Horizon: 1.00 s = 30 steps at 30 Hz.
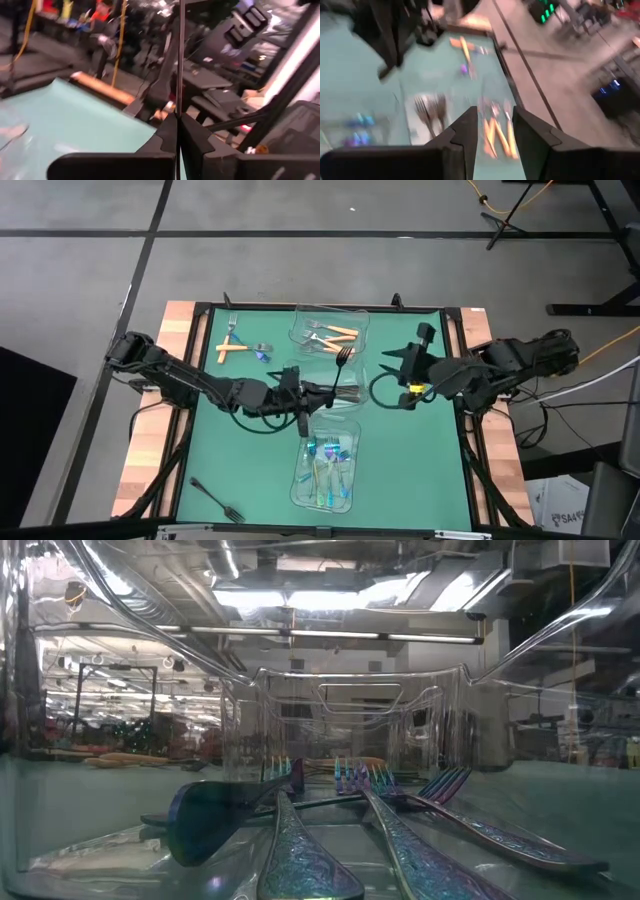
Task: Sort silverware by color (type)
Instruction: Put the black fork into the middle transparent bin
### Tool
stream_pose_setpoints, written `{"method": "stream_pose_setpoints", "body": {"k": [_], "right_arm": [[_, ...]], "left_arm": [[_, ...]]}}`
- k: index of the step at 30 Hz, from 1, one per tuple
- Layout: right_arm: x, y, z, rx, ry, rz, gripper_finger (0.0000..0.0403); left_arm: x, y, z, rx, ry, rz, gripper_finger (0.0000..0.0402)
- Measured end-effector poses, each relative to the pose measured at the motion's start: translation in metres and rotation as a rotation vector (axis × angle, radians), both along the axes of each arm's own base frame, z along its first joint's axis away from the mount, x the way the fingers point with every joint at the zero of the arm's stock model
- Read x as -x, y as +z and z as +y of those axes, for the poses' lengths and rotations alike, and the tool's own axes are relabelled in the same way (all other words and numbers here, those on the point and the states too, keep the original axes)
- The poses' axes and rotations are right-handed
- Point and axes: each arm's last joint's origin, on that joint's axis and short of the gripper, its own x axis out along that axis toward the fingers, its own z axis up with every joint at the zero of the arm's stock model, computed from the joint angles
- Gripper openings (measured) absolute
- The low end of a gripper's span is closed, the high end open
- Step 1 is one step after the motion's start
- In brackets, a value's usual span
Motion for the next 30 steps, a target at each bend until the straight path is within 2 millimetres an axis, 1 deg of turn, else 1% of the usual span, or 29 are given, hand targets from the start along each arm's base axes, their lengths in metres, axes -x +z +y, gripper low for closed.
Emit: {"method": "stream_pose_setpoints", "body": {"k": [6,9,13,16,21,25,30], "right_arm": [[-0.021,0.015,0.011,-0.068,0.114,-0.191,0.0115],[-0.03,0.018,0.016,-0.11,0.176,-0.248,0.0115],[-0.043,0.021,0.023,-0.164,0.259,-0.324,0.0115],[-0.055,0.02,0.029,-0.191,0.295,-0.367,0.0115],[-0.072,0.014,0.036,-0.205,0.315,-0.392,0.0115],[-0.08,0.009,0.041,-0.231,0.377,-0.386,0.0115],[-0.085,0.005,0.043,-0.228,0.376,-0.372,0.0115]], "left_arm": [[0.003,0.015,-0.01,-0.124,-0.079,-0.127,0.0],[0.006,0.021,-0.017,-0.204,-0.115,-0.18,0.0],[0.01,0.026,-0.024,-0.289,-0.122,-0.211,0.0],[0.011,0.026,-0.028,-0.338,-0.123,-0.214,0.0],[0.012,0.026,-0.03,-0.351,-0.13,-0.214,0.0],[0.012,0.026,-0.031,-0.363,-0.13,-0.212,0.0],[0.012,0.026,-0.031,-0.366,-0.131,-0.212,0.0]]}}
